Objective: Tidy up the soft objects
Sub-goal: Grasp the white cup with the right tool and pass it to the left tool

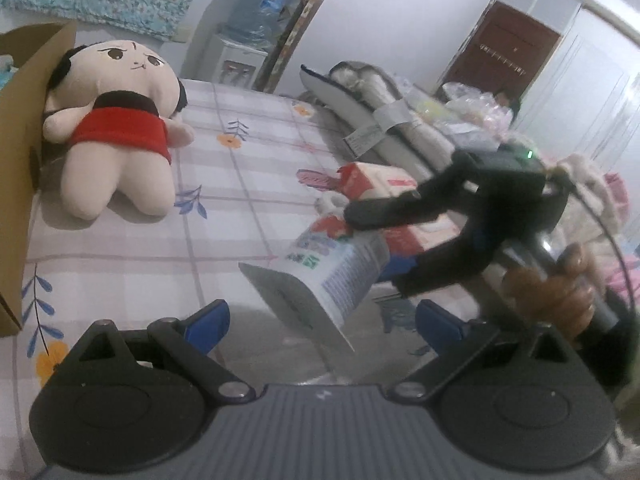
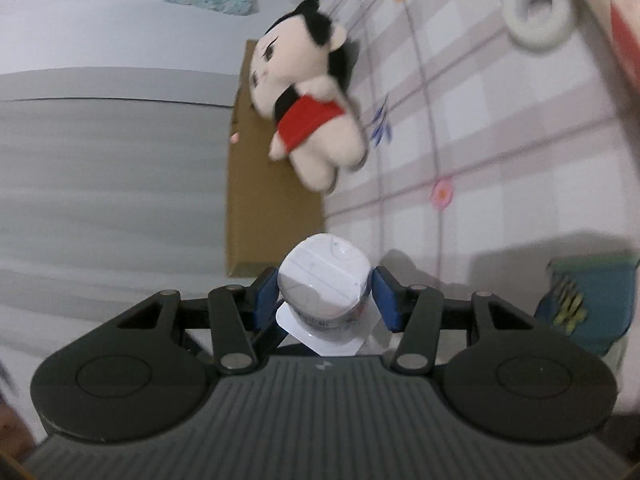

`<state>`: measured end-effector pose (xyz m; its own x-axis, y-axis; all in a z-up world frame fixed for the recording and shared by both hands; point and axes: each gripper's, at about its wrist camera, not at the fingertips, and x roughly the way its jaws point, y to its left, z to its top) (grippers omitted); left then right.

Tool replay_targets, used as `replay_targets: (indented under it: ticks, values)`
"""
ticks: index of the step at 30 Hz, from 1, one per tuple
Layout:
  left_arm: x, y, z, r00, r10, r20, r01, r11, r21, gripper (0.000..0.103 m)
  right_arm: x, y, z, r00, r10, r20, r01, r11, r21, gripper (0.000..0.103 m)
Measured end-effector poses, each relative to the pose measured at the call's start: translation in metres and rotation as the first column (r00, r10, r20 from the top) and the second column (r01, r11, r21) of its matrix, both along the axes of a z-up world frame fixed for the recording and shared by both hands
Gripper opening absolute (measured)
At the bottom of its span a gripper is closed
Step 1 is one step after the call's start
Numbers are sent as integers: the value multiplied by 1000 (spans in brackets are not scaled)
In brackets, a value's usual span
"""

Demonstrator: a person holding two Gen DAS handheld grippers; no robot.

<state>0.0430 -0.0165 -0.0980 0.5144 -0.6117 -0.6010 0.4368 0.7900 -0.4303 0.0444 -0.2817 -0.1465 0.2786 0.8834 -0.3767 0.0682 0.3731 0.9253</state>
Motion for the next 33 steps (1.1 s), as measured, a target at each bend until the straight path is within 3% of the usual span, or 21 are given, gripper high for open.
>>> replay_targets:
  ticks: [3, 8, 13, 14, 16, 21, 23, 25, 30, 33]
  values:
    - [-5, 7, 1, 1000, -1, 0, 1, 999, -38, 94, -7, 4, -1, 1000, 20, 6, -20, 999, 49, 50]
    - [-14, 20, 7, 999, 29, 23, -26, 995, -96, 72, -9, 9, -5, 999, 35, -5, -34, 995, 98, 50]
    - [-17, 31, 7, 998, 69, 3, -68, 990, -121, 69, -5, 15, -13, 999, 36, -19, -34, 991, 132, 51]
    - [-18, 32, 8, 997, 78, 4, -77, 990, -119, 53, -4, 15, -14, 999, 34, -23, -31, 991, 130, 51]
    - [-20, 35, 9, 996, 94, 6, -93, 989, -111, 37, -2, 14, -16, 999, 17, -28, -15, 997, 80, 52]
    - [-13, 37, 9, 991, 131, -23, -132, 990, -55, 34, 1, 20, -26, 999, -5, -44, 7, 999, 47, 52]
    - [-10, 37, 6, 989, 148, -24, -148, 988, -35, 19, 3, 23, -30, 999, -8, -53, 12, 997, 74, 47]
    - [-6, 36, 3, 990, 139, -31, -140, 989, -46, 19, 5, 27, -30, 999, -5, -45, 9, 997, 77, 47]
    - [-5, 22, 8, 992, 122, 10, -122, 993, 7, 24, 8, 28, -11, 999, -21, 36, 24, 998, -57, 49]
    - [-5, 18, 6, 992, 127, 21, -128, 991, 48, 45, 8, 24, 6, 992, -32, 122, 49, 988, -144, 51]
